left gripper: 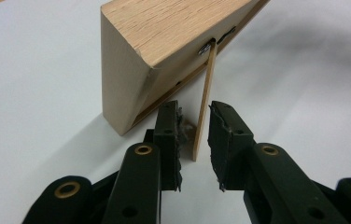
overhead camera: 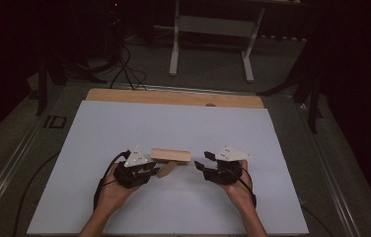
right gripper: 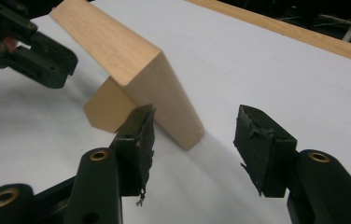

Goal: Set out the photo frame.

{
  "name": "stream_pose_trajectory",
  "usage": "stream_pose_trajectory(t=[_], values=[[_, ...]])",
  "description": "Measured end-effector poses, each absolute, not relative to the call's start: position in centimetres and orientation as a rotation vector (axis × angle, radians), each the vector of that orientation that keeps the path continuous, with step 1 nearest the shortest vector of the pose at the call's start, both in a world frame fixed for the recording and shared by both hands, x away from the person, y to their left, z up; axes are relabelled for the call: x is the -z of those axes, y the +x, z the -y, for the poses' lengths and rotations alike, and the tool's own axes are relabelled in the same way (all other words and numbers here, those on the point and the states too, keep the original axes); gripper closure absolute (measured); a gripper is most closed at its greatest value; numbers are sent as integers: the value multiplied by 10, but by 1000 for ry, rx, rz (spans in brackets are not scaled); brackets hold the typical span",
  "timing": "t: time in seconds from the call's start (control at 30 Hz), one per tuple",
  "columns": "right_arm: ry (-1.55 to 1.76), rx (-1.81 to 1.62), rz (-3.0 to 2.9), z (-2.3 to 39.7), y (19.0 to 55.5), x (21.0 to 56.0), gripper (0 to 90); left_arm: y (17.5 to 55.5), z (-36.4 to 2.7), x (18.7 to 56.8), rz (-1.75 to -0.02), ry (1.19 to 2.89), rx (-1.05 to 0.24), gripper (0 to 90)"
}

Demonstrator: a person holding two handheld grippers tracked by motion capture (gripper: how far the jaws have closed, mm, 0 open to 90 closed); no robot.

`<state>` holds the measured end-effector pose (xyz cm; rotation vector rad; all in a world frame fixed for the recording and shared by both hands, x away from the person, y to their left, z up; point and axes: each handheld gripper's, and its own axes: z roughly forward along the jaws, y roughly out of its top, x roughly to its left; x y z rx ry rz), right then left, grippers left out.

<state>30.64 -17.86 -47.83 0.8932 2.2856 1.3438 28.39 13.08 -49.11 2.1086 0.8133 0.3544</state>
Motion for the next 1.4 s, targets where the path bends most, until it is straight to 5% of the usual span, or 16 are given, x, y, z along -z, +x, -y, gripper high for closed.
stream_pose_trajectory(t=[0.23,0.63,1.4], values=[[940,-1358,-2248,178,310,479,512,284,-129,492,-808,2118,-344,745],[1044,-1327,-2173,170,323,484,885,282,-125,491,-791,2120,-376,871],[1099,-1396,-2205,153,343,492,891,286,-118,493,-819,2112,-412,895]])
